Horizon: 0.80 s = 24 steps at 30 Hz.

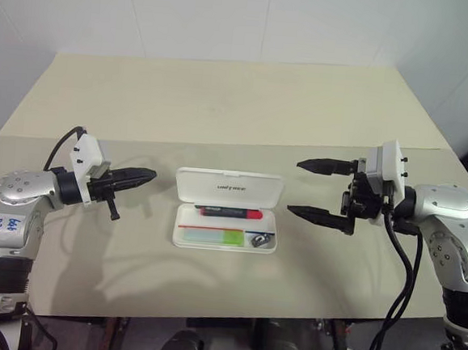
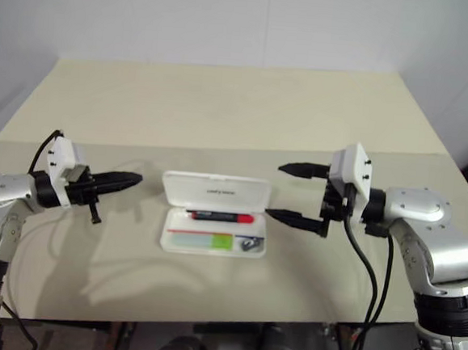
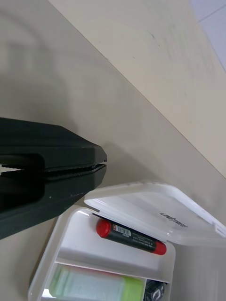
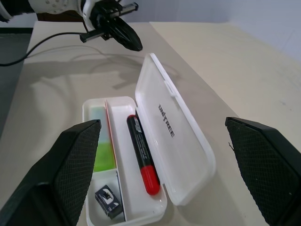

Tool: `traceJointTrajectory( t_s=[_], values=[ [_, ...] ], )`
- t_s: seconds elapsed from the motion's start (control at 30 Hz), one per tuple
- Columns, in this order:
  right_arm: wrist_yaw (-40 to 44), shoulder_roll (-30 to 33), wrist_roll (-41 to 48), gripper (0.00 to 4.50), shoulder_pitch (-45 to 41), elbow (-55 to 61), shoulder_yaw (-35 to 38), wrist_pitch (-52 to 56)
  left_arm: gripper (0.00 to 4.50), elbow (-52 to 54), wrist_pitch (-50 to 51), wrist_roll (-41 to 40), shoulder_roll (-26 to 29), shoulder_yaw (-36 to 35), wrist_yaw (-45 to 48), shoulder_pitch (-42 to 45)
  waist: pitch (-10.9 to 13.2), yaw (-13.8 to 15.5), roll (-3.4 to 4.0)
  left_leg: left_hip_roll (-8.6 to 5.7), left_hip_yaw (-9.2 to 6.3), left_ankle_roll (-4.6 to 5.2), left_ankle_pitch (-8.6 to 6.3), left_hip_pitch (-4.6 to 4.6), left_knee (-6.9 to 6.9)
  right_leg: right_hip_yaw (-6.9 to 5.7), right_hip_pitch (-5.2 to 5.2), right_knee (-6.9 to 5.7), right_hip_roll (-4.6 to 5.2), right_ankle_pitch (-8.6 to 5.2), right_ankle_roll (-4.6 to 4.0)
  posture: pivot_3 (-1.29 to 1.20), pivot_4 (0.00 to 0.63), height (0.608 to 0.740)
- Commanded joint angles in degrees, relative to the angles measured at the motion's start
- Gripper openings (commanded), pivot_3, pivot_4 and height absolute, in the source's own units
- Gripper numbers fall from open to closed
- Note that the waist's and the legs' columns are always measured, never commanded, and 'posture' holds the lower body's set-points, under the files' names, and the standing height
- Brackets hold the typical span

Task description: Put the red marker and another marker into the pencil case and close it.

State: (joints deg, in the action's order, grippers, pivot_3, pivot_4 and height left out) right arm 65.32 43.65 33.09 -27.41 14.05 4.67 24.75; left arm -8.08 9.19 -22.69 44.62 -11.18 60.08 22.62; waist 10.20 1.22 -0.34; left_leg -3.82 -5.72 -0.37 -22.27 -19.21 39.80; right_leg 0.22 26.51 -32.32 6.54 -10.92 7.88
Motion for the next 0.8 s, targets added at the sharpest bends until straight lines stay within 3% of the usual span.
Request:
traceJointTrajectory(
  t_s=[0.03,0.4,0.8],
  values=[
    [-0.09,-0.48,-0.1,4.5,-0.35,0.48,0.07,-1.36,0.03,-1.4,-1.48,1.39,-1.52,1.4,-0.97,3.16,0.0,0.15,0.0,0.0,-0.01,0.0,0.0,0.0,0.01,-0.02,0.0,-0.01,0.0,0.0,0.0,0.0,0.15,0.74],
    [-0.71,-1.51,-0.73,4.5,-0.64,0.54,-0.6,-2.0,0.03,-10.82,-5.15,7.25,-7.96,7.35,-3.35,11.7,0.0,-0.25,-0.01,-0.03,0.04,0.0,0.0,-0.01,0.08,-0.04,0.02,-0.03,0.01,0.03,0.0,0.0,0.15,0.74],
    [-1.7,-2.03,-1.0,4.5,-0.57,0.26,-0.87,-2.37,0.03,-8.32,-5.45,4.2,-9.29,7.4,2.49,12.18,0.0,-0.05,-0.01,-0.03,0.03,0.0,0.0,-0.01,0.09,-0.04,0.01,-0.04,0.01,0.03,0.0,0.0,0.15,0.74]
  ],
)
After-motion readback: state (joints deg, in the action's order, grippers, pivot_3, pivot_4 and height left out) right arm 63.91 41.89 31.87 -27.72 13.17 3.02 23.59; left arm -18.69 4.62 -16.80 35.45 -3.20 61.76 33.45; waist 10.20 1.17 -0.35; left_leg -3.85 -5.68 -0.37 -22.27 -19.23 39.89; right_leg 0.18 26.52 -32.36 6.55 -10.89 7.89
